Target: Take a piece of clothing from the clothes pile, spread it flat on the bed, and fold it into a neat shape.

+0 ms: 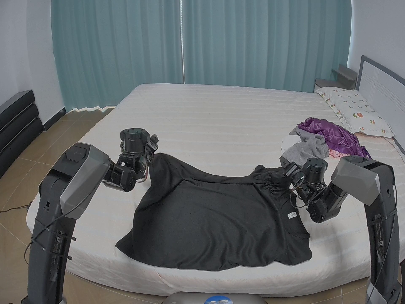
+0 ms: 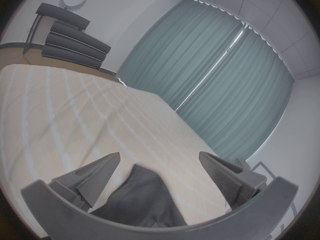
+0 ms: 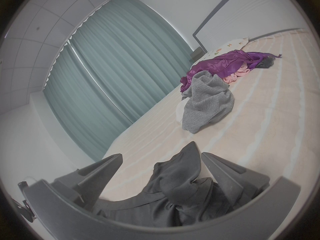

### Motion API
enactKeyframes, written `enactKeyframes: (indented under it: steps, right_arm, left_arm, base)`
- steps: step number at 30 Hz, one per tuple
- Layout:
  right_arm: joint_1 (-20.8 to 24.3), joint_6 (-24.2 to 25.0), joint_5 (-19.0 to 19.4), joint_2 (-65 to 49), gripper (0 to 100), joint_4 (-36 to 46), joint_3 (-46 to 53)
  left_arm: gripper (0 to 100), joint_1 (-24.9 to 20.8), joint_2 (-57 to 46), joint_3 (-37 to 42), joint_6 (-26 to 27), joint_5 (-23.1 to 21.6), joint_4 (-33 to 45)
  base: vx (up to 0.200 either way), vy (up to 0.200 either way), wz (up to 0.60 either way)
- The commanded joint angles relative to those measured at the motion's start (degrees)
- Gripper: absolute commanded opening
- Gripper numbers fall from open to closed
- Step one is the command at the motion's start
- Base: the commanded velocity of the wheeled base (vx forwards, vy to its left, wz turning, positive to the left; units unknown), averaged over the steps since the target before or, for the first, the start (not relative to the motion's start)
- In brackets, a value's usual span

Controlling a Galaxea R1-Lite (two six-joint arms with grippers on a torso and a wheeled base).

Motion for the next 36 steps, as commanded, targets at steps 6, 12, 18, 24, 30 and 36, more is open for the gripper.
enactKeyframes:
  steps: [6, 12, 18, 24, 30, 36]
  right_arm:
    - [0.07, 5.67, 1.17, -2.86, 100, -1.87, 5.62]
    - [-0.37, 6.64, 3.81, -4.62, 100, -2.66, 9.40]
    - [-0.99, 6.90, 6.27, -6.91, 100, -3.71, 15.82]
    - [-1.16, 9.72, 7.94, -10.60, 100, -4.15, 24.34]
    - [-0.72, 10.86, 12.51, -15.61, 100, -5.56, 34.80]
    - [-0.28, 10.77, 12.86, -18.25, 100, -6.70, 42.01]
  left_arm:
    - [100, 0.58, 5.40, -4.58, 3.49, -0.51, 7.12]
    - [100, 0.66, -0.14, 6.50, 3.05, -1.13, 6.77]
    - [100, 0.66, -10.42, 21.00, -0.29, -3.06, 5.36]
    - [100, 0.58, -22.20, 39.28, -3.10, -7.90, 3.51]
    - [100, 0.40, -30.02, 55.72, -7.41, -10.80, -4.13]
    - [100, -1.01, -32.04, 66.97, -8.29, -12.29, -10.02]
  base:
    - [0.000, 0.000, 0.00]
    - [0.000, 0.000, 0.00]
    - [0.000, 0.000, 0.00]
    - [0.000, 0.000, 0.00]
    - [0.000, 0.000, 0.00]
    - [0.000, 0.000, 0.00]
